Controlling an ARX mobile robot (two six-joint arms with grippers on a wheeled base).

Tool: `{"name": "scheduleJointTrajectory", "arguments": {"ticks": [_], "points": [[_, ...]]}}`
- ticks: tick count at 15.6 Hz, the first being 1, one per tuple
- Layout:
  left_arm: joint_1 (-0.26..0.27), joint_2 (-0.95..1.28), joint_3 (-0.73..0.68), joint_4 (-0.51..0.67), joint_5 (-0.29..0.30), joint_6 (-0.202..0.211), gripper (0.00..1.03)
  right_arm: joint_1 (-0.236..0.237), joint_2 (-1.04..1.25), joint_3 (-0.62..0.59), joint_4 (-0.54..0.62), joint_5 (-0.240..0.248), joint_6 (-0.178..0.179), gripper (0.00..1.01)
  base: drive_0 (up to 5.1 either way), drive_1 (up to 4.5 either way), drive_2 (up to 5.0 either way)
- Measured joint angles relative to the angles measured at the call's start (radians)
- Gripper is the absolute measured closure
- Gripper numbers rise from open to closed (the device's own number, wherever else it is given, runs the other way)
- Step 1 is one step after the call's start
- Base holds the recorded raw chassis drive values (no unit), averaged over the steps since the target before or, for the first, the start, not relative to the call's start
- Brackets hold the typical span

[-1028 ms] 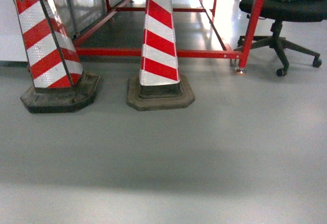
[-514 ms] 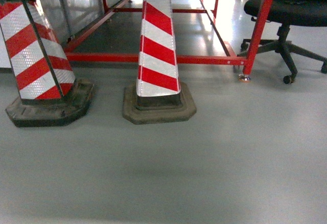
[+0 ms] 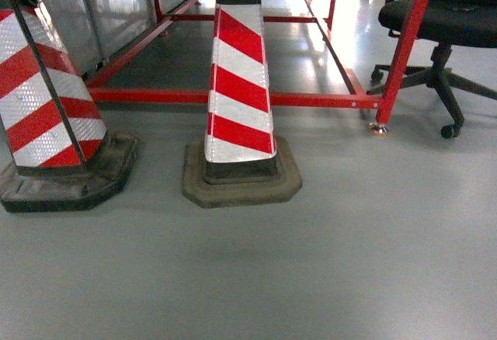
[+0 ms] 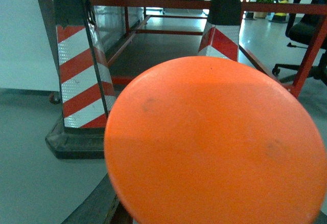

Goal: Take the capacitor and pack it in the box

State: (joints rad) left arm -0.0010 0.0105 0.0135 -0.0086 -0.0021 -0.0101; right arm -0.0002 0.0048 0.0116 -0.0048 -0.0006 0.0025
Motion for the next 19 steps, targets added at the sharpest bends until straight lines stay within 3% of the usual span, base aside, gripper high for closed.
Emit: {"name": "scheduleJointTrajectory", "arguments": {"ticks": [16, 19], "points": [[0.000, 0.000, 0.000, 0.003, 0.002, 0.000, 0.59, 0.000, 0.000, 0.000, -0.001, 0.001, 0.000, 0.03, -0.1, 4.05, -4.2], [0.000, 0.000, 0.000, 0.006, 0.001, 0.000, 0.59, 0.000, 0.000, 0.000, 0.005, 0.001, 0.000, 0.03, 0.0, 0.00, 0.0]]}}
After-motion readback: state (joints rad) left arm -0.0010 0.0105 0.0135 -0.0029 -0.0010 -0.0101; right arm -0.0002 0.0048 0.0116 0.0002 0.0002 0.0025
